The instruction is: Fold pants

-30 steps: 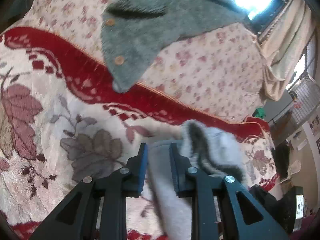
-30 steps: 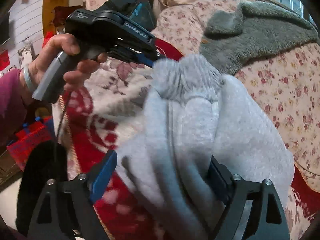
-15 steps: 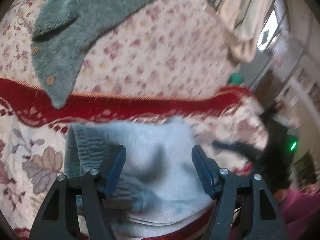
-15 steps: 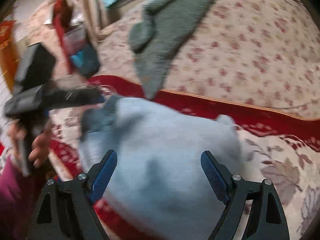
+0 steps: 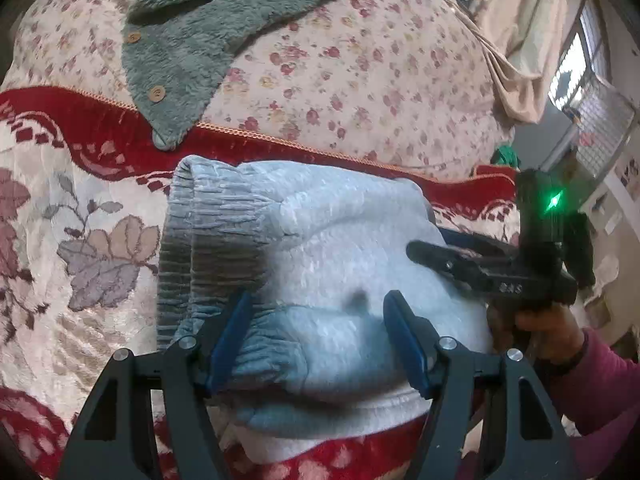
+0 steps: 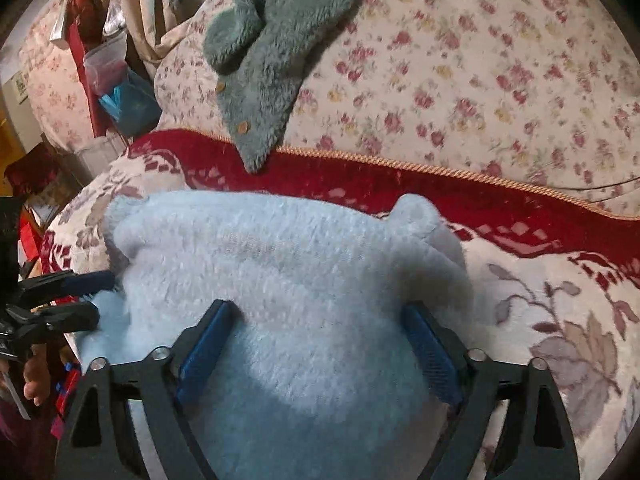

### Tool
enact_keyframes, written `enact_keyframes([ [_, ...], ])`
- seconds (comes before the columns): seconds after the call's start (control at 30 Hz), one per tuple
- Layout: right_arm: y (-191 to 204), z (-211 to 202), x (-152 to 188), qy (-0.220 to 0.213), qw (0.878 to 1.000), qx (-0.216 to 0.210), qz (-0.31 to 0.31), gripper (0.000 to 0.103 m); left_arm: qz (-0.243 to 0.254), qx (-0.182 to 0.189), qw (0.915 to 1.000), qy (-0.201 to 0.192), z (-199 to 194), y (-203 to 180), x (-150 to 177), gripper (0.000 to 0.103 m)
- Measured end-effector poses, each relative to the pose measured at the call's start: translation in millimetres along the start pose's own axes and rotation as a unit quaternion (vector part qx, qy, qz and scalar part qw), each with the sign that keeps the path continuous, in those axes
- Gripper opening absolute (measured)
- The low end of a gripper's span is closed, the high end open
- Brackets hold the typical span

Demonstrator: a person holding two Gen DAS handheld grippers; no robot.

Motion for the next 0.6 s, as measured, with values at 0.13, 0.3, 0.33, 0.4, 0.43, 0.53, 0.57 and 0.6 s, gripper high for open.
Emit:
enact_keyframes([
  [0.13, -2, -9, -1, 0.004, 1.0, -0.017, -0.002, 0.097, -0.024, 0.01, 0.9996, -0.012, -7, -2, -8, 0.067],
  [0.3, -19, -50, 3, -0.002, 0.999, -0.024, 0.035, 0.097, -0.033, 0.02, 0.9986, -0.036, -34, -13, -27, 0.077],
  [0.33, -22, -58, 5, -0.006, 0.999, -0.021, 0.033, 0.097, -0.028, 0.022, 0.9984, -0.043, -38, -19, -31, 0.08],
  [0.4, -20, -72, 12, -0.008, 1.0, -0.018, 0.018, 0.097, -0.023, 0.034, 0.9982, -0.044, -39, -29, -32, 0.08],
  [0.43, -17, -77, 15, -0.008, 1.0, -0.017, 0.011, 0.097, -0.014, 0.039, 0.9981, -0.044, -37, -37, -32, 0.08],
  [0.53, -10, -83, 29, -0.002, 1.0, -0.02, 0.007, 0.097, 0.006, 0.012, 0.9995, -0.03, -23, -40, -21, 0.08],
  [0.57, -7, -83, 35, 0.005, 1.0, -0.027, 0.007, 0.097, 0.003, 0.007, 0.9998, -0.019, -18, -37, -14, 0.08],
  [0.6, -2, -79, 46, 0.018, 0.999, -0.032, 0.001, 0.097, -0.004, 0.003, 0.9999, -0.01, -15, -33, -5, 0.08],
])
Point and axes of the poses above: each gripper's, at about its wrist camera, not at the fingertips, and z roughly the way its jaws point, y to its left, x to its underside, the point moved 9 cm from there along z, roughly the way its jaws point, and after that the axes turned 8 degrees about -y, right-handed, at the moved point
